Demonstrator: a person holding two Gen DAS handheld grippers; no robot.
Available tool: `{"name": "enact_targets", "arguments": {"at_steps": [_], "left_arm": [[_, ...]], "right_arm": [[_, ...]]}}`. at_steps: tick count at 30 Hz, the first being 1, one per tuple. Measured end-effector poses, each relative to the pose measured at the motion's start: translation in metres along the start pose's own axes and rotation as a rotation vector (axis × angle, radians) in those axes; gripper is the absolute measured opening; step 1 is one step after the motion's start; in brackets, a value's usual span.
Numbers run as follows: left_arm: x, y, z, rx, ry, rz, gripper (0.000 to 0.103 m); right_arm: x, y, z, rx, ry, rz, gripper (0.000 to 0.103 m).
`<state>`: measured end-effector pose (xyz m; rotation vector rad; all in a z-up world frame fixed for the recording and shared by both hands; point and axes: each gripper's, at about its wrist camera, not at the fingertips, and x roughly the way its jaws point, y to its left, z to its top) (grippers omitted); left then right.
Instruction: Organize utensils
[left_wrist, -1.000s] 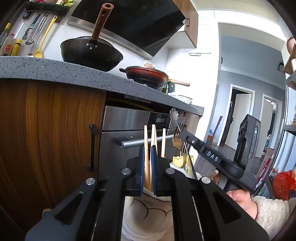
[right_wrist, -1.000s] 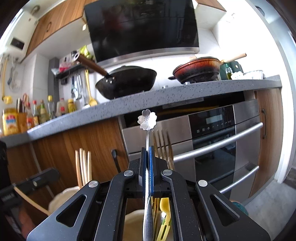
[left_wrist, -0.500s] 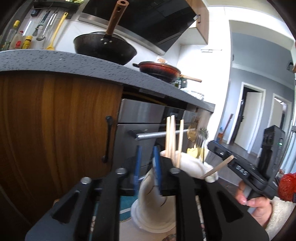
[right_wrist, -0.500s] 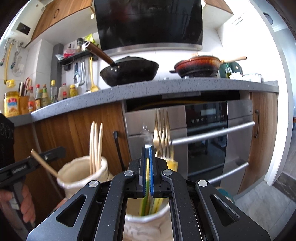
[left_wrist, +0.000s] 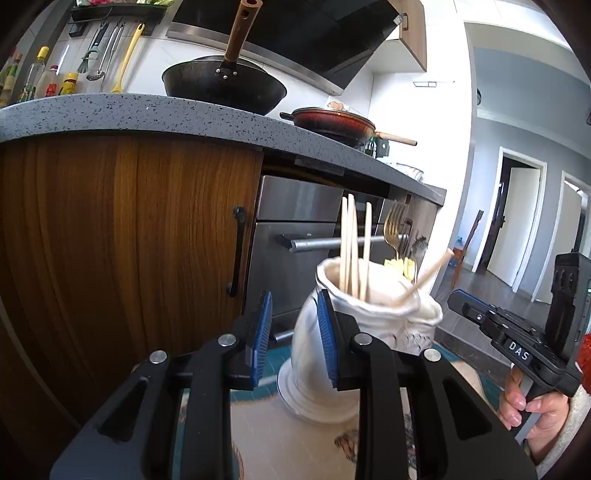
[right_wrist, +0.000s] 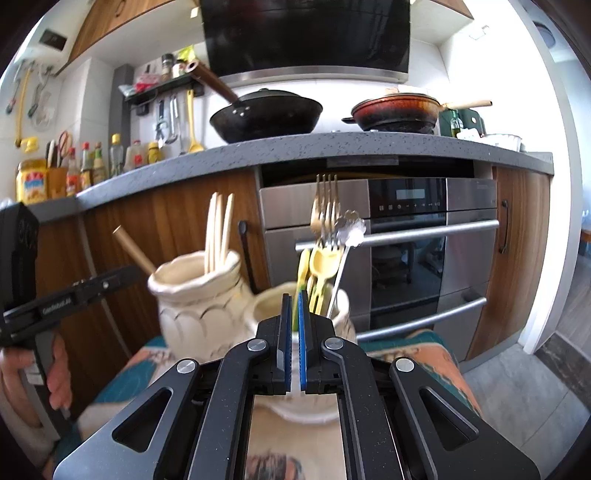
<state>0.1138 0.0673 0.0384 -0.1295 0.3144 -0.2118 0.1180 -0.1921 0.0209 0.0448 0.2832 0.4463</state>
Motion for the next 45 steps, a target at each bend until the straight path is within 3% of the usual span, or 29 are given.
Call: {"name": "enact_targets", "arguments": {"at_steps": [3,9,11,13,16,19,26,36,45], "left_arm": [[-0.014,-0.008,-0.008,0.004,0.000,0.006,0.038],[-0.037,-0.029,-0.029,0.039,-0.006,0.048,0.068],[-0.044,-0.036,-0.036,0.053,-0.022,0.082,0.078],[-0.051,-0.040,-0.039,0.061,-0.039,0.103,0.084],[-0.060,-0.041,-0.044,0.038,-0.048,0.111,0.093],[-0.063,-0.040,-0.049,0.010,-0.037,0.111,0.096],[-0.064,-0.055,-0.061,0.098,-0.059,0.159,0.097],[-0.059,-0.056,-0.062,0.115,-0.031,0.174,0.097],[-0.059,-0.063,-0.065,0.146,-0.021,0.158,0.097]], "right_arm": [[-0.011,0.007,-0.006,-0.039,0.014,-0.011,0.008],[-0.034,0.016,-0.019,-0.090,0.016,-0.026,0.045],[-0.042,0.016,-0.021,-0.096,0.008,-0.033,0.052],[-0.049,0.015,-0.024,-0.103,0.002,-0.042,0.066],[-0.056,0.010,-0.025,-0.108,-0.013,-0.047,0.079],[-0.060,0.007,-0.027,-0.133,-0.044,-0.061,0.090],[-0.057,0.004,-0.029,-0.134,-0.074,-0.066,0.094],[-0.052,-0.005,-0.029,-0.088,-0.049,-0.100,0.096],[-0.056,0.001,-0.031,-0.120,-0.068,-0.115,0.097]]}}
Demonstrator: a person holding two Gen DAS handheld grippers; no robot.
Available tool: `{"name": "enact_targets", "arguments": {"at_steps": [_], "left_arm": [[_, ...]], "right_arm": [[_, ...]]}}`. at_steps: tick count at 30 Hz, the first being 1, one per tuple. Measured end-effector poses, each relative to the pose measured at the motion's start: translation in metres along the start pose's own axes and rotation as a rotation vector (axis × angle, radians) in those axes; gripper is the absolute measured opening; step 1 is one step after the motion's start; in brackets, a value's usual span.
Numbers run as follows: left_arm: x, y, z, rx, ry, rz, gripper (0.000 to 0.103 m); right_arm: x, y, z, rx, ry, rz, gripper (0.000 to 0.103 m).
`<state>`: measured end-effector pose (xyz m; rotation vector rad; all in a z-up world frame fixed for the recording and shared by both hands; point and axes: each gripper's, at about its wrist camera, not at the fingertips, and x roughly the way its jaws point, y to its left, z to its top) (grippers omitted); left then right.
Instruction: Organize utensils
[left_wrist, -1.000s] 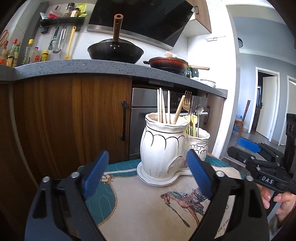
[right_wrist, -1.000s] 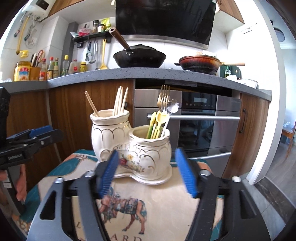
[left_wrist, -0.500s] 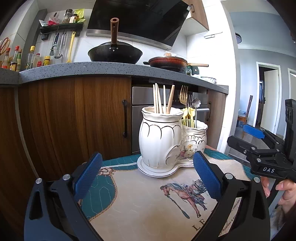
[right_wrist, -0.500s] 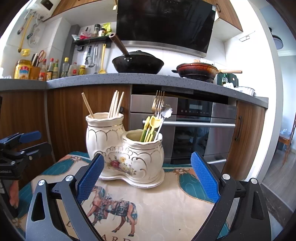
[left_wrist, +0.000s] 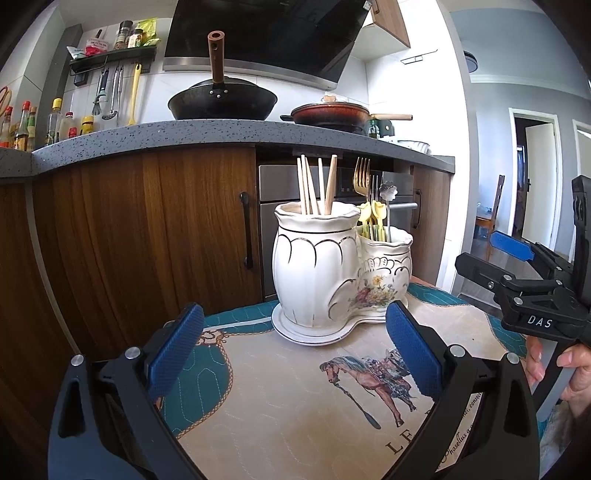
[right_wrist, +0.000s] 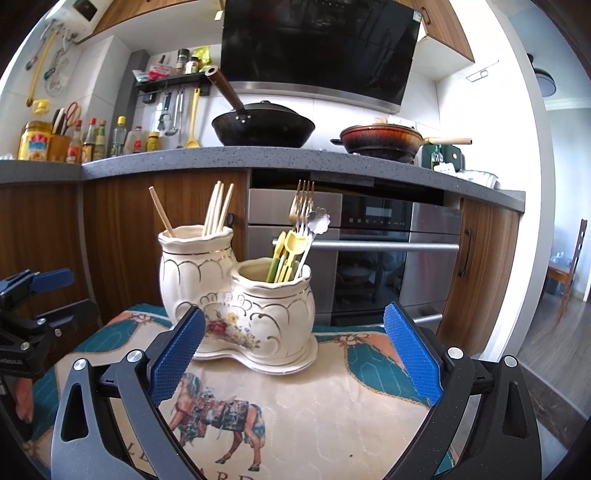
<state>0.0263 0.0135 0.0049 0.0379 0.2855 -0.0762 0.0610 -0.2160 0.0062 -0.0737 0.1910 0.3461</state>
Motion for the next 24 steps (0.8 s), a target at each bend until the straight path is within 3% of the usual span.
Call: {"name": "enact_targets", "arguments": {"at_steps": [24], "left_arm": [[0.0005,0.0006,0.0002,-0.001,0.001,-0.001,0.097]], "right_arm": [[-0.0014,-0.0001,0.0015,0.000,-0.002,-0.008,0.097]]}}
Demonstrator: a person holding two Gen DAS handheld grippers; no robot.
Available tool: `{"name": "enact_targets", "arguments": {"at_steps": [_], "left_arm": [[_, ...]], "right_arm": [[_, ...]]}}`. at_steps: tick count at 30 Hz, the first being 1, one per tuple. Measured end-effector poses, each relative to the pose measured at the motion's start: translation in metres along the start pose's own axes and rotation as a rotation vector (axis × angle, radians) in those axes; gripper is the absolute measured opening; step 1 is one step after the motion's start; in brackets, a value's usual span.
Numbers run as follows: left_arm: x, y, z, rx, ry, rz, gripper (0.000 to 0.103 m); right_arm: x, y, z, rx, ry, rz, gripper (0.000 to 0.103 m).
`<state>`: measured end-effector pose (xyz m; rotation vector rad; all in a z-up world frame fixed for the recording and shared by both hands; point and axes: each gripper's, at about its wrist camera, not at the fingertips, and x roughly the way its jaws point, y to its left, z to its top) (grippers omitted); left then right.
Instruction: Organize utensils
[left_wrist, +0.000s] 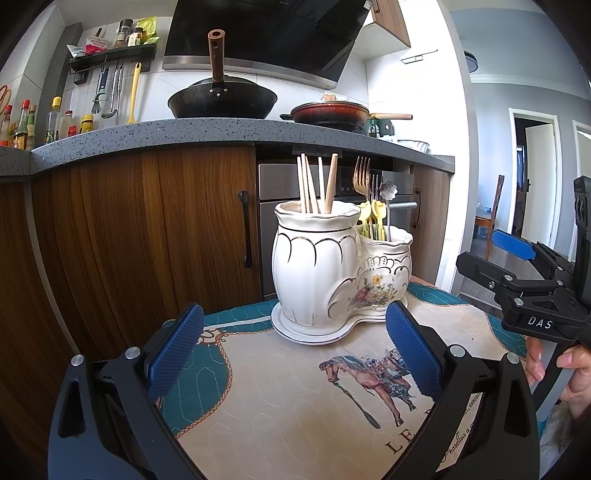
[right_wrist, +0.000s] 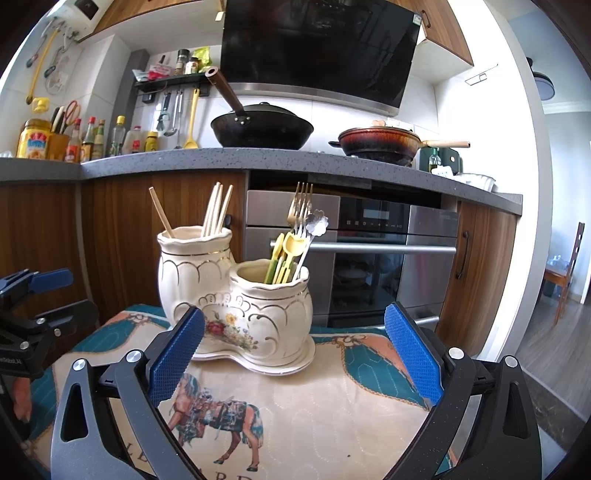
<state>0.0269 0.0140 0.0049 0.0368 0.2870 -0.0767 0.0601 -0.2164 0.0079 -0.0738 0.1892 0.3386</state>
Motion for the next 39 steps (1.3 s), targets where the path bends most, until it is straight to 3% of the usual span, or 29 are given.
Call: {"name": "enact_targets", "arguments": {"at_steps": [39], "left_arm": [[-0.0008,-0.0023,-0.0008,0.008,0.002,0.003,0.097]], "right_arm": [[-0.0001,0.0003,-0.0004,-0.001,-0.001,0.000,0.098]]}}
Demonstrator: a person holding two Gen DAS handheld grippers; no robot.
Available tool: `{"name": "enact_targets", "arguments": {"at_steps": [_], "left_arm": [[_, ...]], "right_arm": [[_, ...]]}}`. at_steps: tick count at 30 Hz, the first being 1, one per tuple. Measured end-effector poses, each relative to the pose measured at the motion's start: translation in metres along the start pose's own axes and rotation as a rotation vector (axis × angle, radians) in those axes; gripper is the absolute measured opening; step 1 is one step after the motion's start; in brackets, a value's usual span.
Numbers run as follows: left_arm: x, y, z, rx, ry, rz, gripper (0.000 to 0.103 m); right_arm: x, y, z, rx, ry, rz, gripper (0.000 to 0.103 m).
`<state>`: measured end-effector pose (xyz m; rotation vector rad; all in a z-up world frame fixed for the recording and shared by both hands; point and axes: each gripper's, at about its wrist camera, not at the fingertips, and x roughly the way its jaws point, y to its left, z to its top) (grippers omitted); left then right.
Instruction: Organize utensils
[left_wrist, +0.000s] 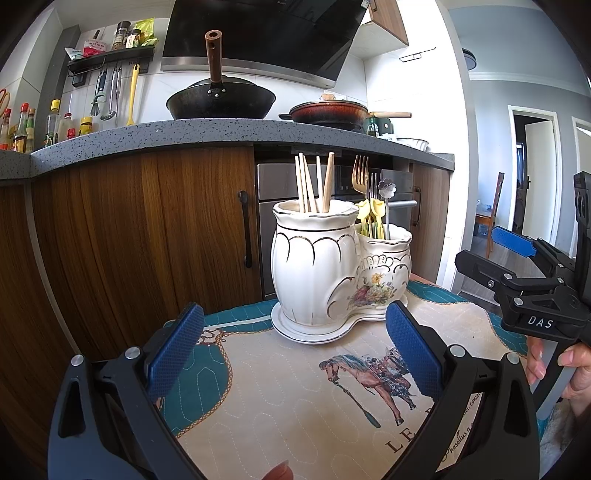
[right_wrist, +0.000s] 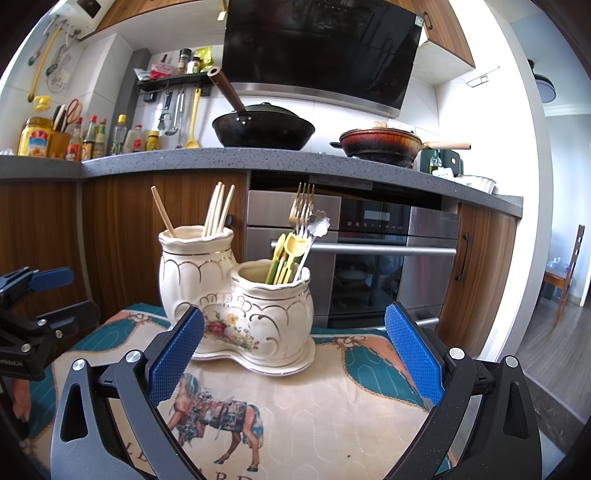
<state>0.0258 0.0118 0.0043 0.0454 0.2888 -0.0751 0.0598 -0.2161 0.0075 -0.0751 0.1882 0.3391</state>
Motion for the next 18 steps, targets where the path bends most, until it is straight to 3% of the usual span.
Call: {"name": "enact_targets", "arguments": {"at_steps": [18], "left_arm": [[0.0034,-0.0015,-0.0002,0.005,0.015,-0.010,0.097]], "right_arm": [[0.0003,-0.0001,0.0000,-0.002,0.002,0.002,0.098]]}}
